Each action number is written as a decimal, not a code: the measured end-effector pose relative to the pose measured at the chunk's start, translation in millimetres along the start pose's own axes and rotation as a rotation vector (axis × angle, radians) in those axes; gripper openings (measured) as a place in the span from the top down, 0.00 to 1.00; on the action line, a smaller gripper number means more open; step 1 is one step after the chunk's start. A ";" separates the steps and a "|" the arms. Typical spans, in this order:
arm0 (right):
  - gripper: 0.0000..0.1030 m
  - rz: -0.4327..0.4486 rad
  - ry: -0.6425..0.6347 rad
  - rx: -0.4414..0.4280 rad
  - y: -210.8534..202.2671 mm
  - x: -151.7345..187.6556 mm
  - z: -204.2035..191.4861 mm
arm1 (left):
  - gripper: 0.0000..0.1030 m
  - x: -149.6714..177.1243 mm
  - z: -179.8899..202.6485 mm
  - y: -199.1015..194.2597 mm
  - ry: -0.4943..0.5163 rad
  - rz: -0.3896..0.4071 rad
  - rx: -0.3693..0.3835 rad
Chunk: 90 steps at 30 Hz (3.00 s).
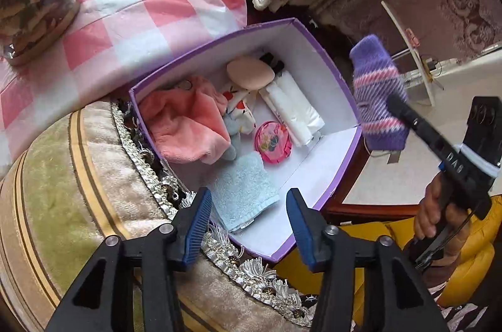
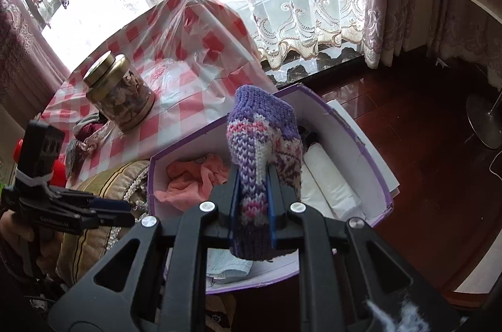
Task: Organize soft objects
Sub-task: 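Lower the purple mitten into the box and open the right gripper, then grasp the black scrunchie with the left gripper while the right moves back over the table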
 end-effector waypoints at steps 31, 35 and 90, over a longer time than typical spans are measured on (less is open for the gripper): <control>0.31 -0.469 -0.313 0.093 94.0 108.6 -47.6 | 0.51 10.9 -75.8 -57.6 -0.222 0.245 0.037; 0.31 -0.581 -0.372 0.139 132.1 115.5 -49.0 | 0.51 13.5 -86.6 -69.3 -0.237 0.279 0.024; 0.21 -0.294 -0.778 -0.272 131.2 78.3 -367.9 | 0.51 85.1 -365.5 -232.3 -0.590 0.593 -0.516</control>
Point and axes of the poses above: each gripper's, at about its wrist camera, not at the fingertips, and y roughly the way its jaws point, z to its right, x to its underside, the point moved 7 cm from there along y, roughly the way its jaws point, and after that the axes turned 14 degrees about y, right-handed, at the moved point
